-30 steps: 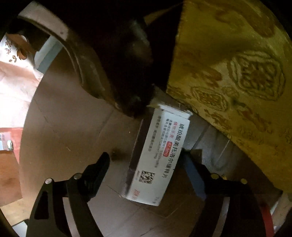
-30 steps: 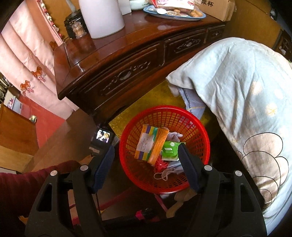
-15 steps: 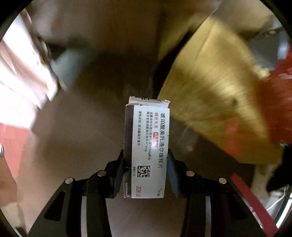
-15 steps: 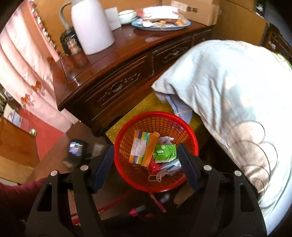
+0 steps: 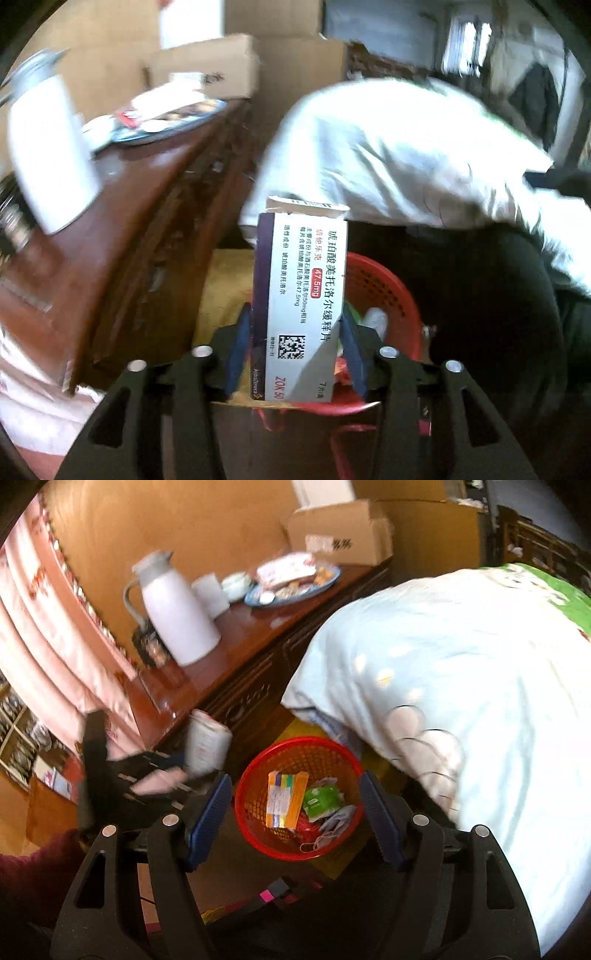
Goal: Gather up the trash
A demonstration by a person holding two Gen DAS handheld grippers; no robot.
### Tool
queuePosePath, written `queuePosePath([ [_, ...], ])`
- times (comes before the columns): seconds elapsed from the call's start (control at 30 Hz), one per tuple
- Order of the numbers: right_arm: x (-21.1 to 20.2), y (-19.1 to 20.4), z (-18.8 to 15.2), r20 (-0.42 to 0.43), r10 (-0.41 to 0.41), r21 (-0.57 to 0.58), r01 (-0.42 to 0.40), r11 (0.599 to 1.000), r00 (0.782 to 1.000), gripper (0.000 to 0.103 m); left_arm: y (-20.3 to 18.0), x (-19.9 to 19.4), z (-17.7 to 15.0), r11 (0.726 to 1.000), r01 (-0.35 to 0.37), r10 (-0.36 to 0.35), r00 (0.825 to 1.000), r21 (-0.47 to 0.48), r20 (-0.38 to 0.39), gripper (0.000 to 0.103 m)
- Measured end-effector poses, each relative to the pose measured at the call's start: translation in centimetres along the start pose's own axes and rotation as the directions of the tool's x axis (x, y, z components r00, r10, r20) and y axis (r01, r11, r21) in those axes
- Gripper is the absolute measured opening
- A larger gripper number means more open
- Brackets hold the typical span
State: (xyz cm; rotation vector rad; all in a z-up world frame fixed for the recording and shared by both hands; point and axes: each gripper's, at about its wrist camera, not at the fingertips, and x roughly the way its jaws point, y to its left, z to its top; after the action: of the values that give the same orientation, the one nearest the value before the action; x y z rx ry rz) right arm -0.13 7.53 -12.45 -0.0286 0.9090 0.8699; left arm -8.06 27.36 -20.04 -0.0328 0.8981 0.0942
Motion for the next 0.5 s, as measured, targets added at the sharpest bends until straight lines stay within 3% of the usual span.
queuePosePath([
  [0.03,-0.5,-0.4,-0.1,0.009,0.006,0.011,-0.006,1.0,1.0,0.07,-1.0,1.3,0.6,0.999,-0.042,0.042,0.998,0.0,-0.046,0.082],
  [0.1,-1.2,-1.3,-0.2,0.025,0.019,0.033,-0.02,0.999,1.0,0.07,-1.1,3.6,0.6,0.995,-0.098,0.097,0.991,-0.014,-0.097,0.083],
  [0.17,-1.7,-1.9,-0.3,0.043,0.026,0.041,-0.028,0.999,0.999,0.07,-1.3,3.0,0.9,0.991,-0.137,0.135,0.985,-0.013,-0.105,0.083],
  [0.23,-1.9,-2.0,-0.3,0.05,0.027,0.037,-0.029,0.999,0.998,0.07,-1.4,1.4,2.0,0.98,-0.197,0.196,0.978,-0.004,-0.076,0.083],
  [0.33,-1.6,-1.5,-0.5,0.027,0.023,0.023,-0.024,0.999,0.999,0.07,-1.8,-2.5,2.3,0.95,-0.311,0.311,0.95,-0.005,-0.035,0.091],
  [0.5,-1.0,0.3,-1.7,-0.029,-0.018,-0.015,0.018,1.0,0.999,0.07,-1.9,-9.4,2.5,0.916,-0.391,0.395,0.918,-0.09,0.031,0.097],
])
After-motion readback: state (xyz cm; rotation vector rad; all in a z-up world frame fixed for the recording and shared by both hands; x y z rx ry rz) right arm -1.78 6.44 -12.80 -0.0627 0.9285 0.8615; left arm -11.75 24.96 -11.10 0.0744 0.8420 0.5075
